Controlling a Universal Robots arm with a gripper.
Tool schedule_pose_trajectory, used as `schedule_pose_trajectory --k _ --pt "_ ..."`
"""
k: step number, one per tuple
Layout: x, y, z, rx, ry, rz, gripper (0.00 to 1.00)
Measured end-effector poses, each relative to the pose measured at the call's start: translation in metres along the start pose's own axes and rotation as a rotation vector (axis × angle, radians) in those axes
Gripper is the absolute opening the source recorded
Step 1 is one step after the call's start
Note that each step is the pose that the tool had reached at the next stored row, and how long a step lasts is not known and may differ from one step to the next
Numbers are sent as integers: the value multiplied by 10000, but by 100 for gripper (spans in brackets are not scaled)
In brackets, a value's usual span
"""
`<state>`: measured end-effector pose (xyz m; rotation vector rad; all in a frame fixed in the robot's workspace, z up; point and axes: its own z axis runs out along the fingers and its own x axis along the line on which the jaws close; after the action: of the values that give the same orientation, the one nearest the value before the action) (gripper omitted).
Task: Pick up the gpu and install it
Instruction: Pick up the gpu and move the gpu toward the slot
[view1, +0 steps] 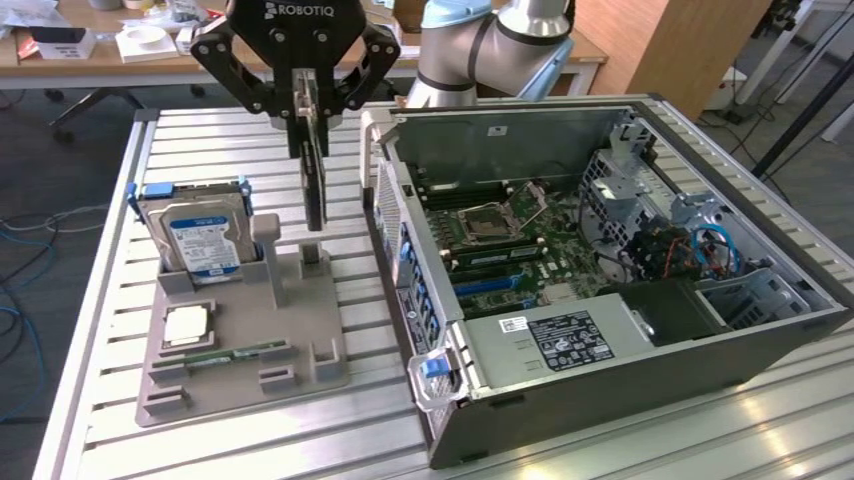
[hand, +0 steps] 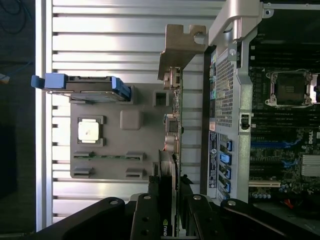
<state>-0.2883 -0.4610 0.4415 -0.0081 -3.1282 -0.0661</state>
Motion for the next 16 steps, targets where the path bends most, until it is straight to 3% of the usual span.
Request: schedule_pose_trajectory --k 6,16 --pt "-28 0 -2 1 2 0 26" --pt "-237 1 -4 1 2 -1 26"
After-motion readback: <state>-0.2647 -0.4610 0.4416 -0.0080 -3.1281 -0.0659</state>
